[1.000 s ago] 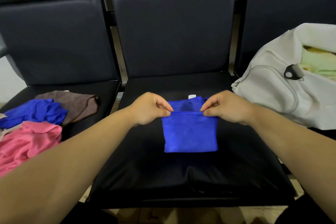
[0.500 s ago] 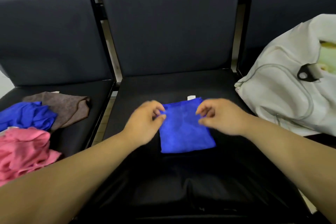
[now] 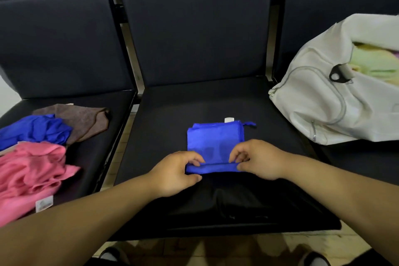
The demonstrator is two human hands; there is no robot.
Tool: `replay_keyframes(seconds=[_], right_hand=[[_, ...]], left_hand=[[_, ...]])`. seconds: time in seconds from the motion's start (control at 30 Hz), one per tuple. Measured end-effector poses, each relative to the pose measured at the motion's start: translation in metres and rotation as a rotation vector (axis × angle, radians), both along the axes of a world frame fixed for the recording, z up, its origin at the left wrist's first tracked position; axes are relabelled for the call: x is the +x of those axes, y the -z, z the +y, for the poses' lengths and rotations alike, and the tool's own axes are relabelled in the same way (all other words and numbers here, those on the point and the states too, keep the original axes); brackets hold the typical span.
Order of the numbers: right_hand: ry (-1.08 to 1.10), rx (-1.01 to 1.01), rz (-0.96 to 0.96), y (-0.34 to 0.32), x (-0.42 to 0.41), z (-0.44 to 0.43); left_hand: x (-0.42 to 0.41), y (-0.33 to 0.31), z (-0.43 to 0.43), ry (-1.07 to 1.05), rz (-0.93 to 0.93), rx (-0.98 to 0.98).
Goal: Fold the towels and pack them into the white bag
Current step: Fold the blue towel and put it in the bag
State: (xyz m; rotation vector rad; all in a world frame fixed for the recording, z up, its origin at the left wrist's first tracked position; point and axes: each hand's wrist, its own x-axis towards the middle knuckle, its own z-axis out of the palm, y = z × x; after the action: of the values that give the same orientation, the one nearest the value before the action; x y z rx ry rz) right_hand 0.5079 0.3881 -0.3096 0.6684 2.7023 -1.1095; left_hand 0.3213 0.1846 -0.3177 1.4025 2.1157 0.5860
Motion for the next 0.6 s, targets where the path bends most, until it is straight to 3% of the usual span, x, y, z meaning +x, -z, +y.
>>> replay_keyframes(seconds=[0.1,0.23,0.4,0.6], right_hand=[[0.042,-0.327,-0.044,-0.016,0.011,0.003],[0.139,-0.448,0.027,-0.024,0.017,0.01],[0.28,-0.424,0.106,-0.028,0.011,0.014],[0.341,-0.219,0.172,-0.016,-0.012,0.02]], left_hand=[[0.004,-0.007,-0.007,0.027,-0.179,-0.076],[0.008,-0.014,-0.006,-0.039,-0.344,0.022],[0.007,-0.013,0.004,-0.233,-0.427,0.139],[0.004,-0.001,0.016,-0.362,-0.343,0.125]])
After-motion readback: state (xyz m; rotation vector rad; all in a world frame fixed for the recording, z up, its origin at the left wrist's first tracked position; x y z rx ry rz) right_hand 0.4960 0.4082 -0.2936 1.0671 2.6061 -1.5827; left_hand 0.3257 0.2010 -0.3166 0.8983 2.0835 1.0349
